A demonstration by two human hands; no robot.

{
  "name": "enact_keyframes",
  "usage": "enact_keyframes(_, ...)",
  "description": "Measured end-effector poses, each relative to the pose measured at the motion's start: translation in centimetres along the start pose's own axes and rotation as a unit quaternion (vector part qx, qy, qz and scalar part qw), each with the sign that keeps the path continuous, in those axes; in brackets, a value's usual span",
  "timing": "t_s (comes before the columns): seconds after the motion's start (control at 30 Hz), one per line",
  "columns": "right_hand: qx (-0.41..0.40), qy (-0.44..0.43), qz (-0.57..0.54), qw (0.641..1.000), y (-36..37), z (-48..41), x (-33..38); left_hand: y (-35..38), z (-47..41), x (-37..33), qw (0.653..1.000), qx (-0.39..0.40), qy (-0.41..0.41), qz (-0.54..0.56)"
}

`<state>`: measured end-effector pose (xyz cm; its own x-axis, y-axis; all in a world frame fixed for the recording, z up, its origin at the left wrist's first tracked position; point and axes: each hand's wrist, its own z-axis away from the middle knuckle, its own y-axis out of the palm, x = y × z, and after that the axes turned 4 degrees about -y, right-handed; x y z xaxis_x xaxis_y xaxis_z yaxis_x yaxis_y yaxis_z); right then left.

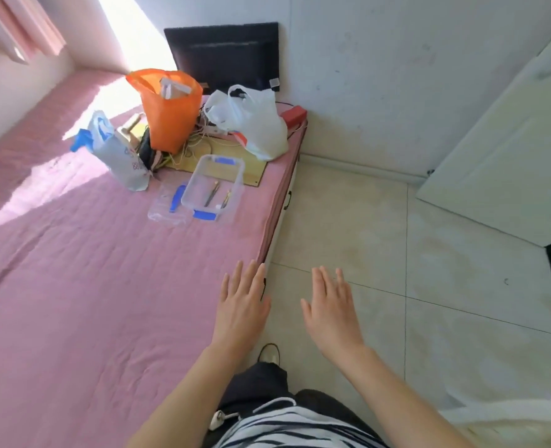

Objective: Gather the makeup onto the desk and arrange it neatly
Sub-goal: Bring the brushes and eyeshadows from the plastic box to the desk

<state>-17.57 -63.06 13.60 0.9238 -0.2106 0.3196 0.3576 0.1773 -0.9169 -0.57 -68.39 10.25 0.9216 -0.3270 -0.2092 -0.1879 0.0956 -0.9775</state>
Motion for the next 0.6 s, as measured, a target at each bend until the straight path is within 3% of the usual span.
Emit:
enact_keyframes(0.27,0.004,0.069,-0.019,0.997,-1.7,-6.9,-1.9,0.6,-9.0,0.6,0.999,0.013,0.037,-0.021)
enact_keyframes(0.6,0.028,0.039,-0.013,0.999,-5.4,-17.5,-9.2,2.7,-19.6,-4.5,0.998,0.049,-0.008,0.038)
